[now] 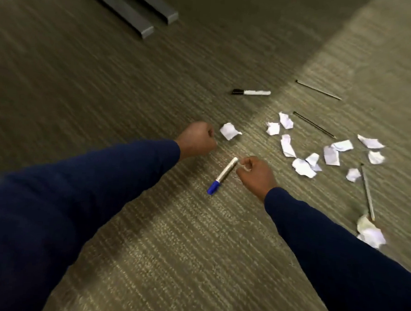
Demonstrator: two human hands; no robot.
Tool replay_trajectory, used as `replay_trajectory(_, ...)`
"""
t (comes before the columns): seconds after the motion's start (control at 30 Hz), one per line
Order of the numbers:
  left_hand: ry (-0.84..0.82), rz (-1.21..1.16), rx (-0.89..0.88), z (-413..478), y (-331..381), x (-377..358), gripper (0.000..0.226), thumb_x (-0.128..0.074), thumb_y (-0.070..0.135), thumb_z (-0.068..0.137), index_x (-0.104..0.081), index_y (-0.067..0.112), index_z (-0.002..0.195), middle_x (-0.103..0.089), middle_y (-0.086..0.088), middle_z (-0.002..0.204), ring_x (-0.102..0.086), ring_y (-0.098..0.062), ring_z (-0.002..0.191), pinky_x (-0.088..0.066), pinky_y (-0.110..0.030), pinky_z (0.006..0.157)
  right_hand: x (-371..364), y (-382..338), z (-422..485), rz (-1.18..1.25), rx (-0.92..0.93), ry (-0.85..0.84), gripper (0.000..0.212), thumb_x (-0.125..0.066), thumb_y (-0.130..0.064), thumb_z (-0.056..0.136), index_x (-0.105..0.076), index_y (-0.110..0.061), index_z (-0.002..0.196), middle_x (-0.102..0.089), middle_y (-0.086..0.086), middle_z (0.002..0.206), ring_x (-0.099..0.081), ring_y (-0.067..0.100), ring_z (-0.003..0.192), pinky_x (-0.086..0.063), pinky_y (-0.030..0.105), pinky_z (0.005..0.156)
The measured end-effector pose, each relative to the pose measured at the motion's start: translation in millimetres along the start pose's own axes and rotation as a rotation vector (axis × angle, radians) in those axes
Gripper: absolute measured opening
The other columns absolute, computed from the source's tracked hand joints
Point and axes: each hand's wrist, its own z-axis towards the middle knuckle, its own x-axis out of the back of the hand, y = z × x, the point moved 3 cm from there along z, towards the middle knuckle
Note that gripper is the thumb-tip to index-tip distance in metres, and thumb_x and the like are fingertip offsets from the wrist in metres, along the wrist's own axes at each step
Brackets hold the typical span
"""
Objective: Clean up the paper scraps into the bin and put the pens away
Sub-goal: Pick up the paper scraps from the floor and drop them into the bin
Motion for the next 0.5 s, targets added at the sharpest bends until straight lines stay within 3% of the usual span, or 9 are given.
replay_trajectory(0.07, -0.033, 0.072, -0.037, 15, 12, -23, 0.027, -0.066, 0.016, 0.084, -0.069, 0.010, 0.110, -0.069, -0.012, 0.108, -0.066, -0.027, 0.100, -0.048, -0.029, 0.078, 16, 23, 6, -0.094, -0.004, 0.041, 0.038, -0.068, -0.028, 0.088, -0.062, -0.014, 0.123, -0.060, 0.014, 0.122, -0.063, 0.030, 0.103, -0.050, 0.035, 0.088)
replay_trajectory(0.13, -0.063, 0.127, -0.059, 28, 20, -42, 0.047, -0.062, 0.016, 0.087, -0.057, 0.014, 0.133, -0.056, -0.016, 0.131, -0.061, -0.033, 0.113, -0.050, -0.034, 0.091, 32, 47, 13, -0.193, -0.027, 0.078, 0.051, -0.069, -0.029, 0.087, -0.055, -0.015, 0.134, -0.051, 0.016, 0.135, -0.055, 0.032, 0.118, -0.045, 0.035, 0.095)
replay_trajectory(0.37, -0.110, 0.297, -0.076, 71, 29, -77, 0.071, -0.061, 0.015, 0.093, -0.028, 0.025, 0.155, -0.004, -0.020, 0.164, -0.049, -0.044, 0.131, -0.047, -0.040, 0.100, 87, 108, 42, -0.459, -0.080, 0.201, 0.079, -0.072, -0.027, 0.086, -0.031, -0.019, 0.152, -0.024, 0.019, 0.159, -0.031, 0.042, 0.143, -0.034, 0.050, 0.115)
replay_trajectory(0.43, -0.118, 0.332, -0.061, 80, 30, -81, 0.067, -0.060, 0.015, 0.092, -0.033, 0.027, 0.153, -0.006, -0.022, 0.163, -0.049, -0.047, 0.130, -0.049, -0.041, 0.102, 97, 117, 52, -0.534, -0.094, 0.192, 0.083, -0.072, -0.031, 0.087, -0.026, -0.021, 0.155, -0.019, 0.020, 0.162, -0.025, 0.043, 0.147, -0.029, 0.052, 0.118)
replay_trajectory(0.5, -0.104, 0.388, -0.091, 86, 32, -85, 0.054, -0.059, 0.016, 0.092, -0.045, 0.025, 0.144, -0.024, -0.024, 0.155, -0.053, -0.047, 0.122, -0.051, -0.046, 0.100, 104, 123, 60, -0.581, -0.100, 0.169, 0.083, -0.071, -0.037, 0.088, -0.026, -0.022, 0.156, -0.020, 0.021, 0.161, -0.028, 0.043, 0.146, -0.030, 0.051, 0.117)
